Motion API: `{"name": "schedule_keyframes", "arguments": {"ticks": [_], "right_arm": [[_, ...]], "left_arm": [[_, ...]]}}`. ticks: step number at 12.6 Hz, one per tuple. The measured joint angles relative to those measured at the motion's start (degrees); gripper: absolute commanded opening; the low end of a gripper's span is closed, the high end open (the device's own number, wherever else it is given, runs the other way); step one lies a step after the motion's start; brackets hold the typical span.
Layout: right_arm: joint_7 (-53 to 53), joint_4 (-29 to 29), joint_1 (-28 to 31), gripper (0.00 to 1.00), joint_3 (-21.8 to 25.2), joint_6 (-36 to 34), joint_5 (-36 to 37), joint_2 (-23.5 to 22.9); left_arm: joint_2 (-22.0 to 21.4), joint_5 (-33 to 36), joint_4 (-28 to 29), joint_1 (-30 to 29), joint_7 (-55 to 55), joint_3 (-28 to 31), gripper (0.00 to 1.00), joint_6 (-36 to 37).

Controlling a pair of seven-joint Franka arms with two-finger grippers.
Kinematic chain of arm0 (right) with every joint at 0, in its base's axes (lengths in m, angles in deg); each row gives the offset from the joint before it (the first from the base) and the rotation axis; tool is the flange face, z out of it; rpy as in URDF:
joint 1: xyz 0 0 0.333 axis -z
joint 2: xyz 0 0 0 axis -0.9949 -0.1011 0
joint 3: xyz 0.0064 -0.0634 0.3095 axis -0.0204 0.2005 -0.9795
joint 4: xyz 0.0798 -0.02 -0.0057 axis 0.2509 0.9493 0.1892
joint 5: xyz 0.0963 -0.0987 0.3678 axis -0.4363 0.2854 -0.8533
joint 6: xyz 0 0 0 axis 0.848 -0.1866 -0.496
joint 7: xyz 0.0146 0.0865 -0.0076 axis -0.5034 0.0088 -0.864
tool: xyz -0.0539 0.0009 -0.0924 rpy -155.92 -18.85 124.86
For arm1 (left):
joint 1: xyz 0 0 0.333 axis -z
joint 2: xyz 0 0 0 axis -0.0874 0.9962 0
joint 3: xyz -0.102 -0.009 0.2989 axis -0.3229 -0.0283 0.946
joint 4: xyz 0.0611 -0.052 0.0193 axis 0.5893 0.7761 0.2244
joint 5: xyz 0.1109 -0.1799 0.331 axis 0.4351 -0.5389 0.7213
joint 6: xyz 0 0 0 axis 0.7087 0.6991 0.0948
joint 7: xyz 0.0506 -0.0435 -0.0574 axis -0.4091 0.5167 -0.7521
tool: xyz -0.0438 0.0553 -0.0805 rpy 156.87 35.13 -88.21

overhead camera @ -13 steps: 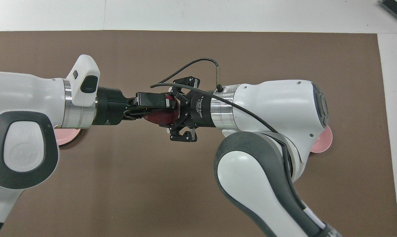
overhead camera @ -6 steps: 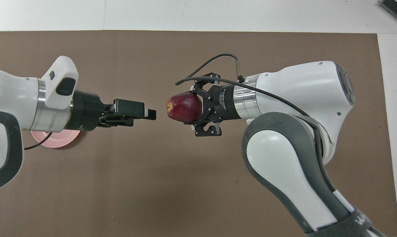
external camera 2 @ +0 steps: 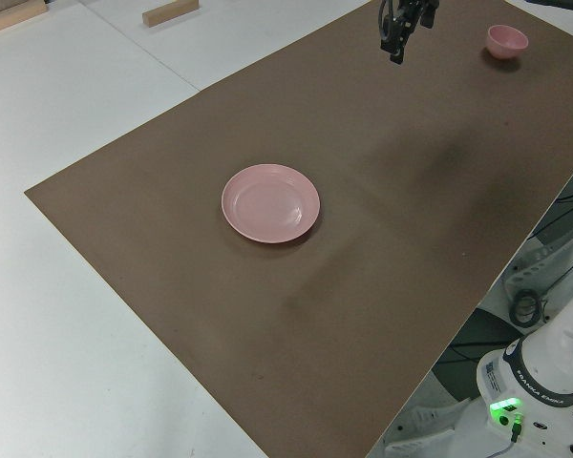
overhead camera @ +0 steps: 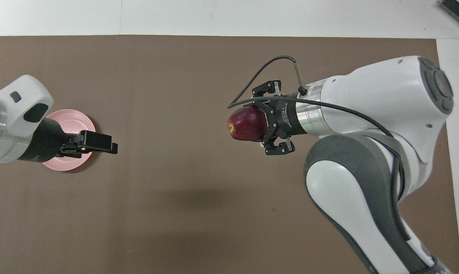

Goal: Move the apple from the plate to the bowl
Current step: 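Carry the apple over the pink bowl while the left gripper withdraws, then lower the apple into the pink bowl and open the right gripper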

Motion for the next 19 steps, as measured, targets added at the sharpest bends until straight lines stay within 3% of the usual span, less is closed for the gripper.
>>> {"name": "schedule_keyframes", "arguments": {"ticks": [4,7,10,13,16,19], "right_arm": [[-16.43,-3.07,5.75,0.0,0.49,-10.14,6.41,0.38],[-26.76,-3.55,7.02,0.0,0.55,-14.49,14.84,0.42],[-35.94,-3.5,7.12,0.0,0.52,-15.95,24.32,0.65],[-46.7,-1.66,8.53,0.0,0.55,-15.52,31.18,1.59],[-53.26,5.28,11.69,0.0,0.6,-9.69,33.29,4.1],[-53.91,12.61,13.18,0.0,0.62,-3.44,35.21,5.17]], "left_arm": [[0.11,11.39,-2.76,-3.63,2.4,0.1,1.0,-0.01],[1.22,14.31,-7.2,-3.67,5.29,0.06,1.0,0.89],[3.01,16.55,-13.26,-3.67,5.75,-0.02,1.0,6.76],[3.39,16.67,-16.4,-3.66,5.95,-0.24,1.0,9.02],[3.52,16.66,-16.51,-3.48,6.62,0.05,1.0,9.66],[3.77,16.64,-16.45,0.17,7.09,4.51,1.0,9.71]]}}
